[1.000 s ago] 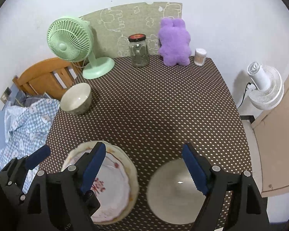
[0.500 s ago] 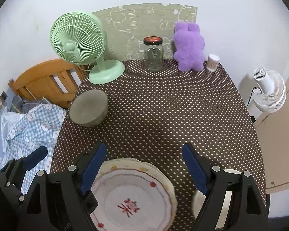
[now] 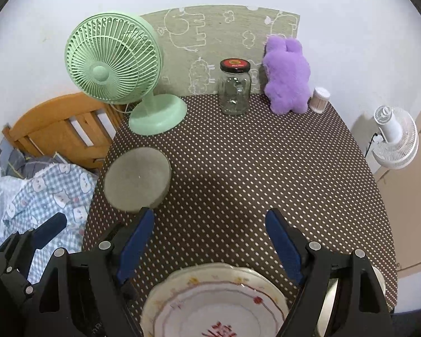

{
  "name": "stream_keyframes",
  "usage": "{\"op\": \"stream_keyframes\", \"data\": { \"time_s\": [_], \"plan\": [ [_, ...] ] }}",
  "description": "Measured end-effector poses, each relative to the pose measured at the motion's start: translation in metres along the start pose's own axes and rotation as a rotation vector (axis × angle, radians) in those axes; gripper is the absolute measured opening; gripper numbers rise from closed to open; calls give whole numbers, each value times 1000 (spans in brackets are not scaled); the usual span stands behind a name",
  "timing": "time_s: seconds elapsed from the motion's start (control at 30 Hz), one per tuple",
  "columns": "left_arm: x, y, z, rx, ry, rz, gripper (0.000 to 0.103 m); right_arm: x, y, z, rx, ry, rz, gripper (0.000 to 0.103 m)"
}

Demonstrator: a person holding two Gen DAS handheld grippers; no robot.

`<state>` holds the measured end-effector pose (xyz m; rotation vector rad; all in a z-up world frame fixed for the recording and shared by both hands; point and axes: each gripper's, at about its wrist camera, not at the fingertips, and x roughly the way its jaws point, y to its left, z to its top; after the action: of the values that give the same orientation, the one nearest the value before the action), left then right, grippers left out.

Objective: Organize plates and bowls
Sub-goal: 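Move both tools to the grey-bottomed bowl beside the green fan, then close the left tool and right tool on that bowl's rim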

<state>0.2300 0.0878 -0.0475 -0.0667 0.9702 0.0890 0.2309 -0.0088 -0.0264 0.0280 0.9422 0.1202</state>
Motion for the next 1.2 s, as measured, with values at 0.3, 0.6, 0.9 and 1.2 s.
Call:
{"op": "stream_keyframes", "data": {
  "time_s": [0.3,0.6,0.9,1.2],
  "plan": [
    [30,20,21,-7,0,-1,80,32,23,22,-2,1,6,84],
    [67,37,36,-35,11,-3,76,74,40,39,8,13,-20,83],
    [103,59,36,-74,35,25,63,116,54,45,-6,35,-15,76],
    [136,68,34,-82,77,32,49,152,65,44,-21,72,-10,65]
  ]
}}
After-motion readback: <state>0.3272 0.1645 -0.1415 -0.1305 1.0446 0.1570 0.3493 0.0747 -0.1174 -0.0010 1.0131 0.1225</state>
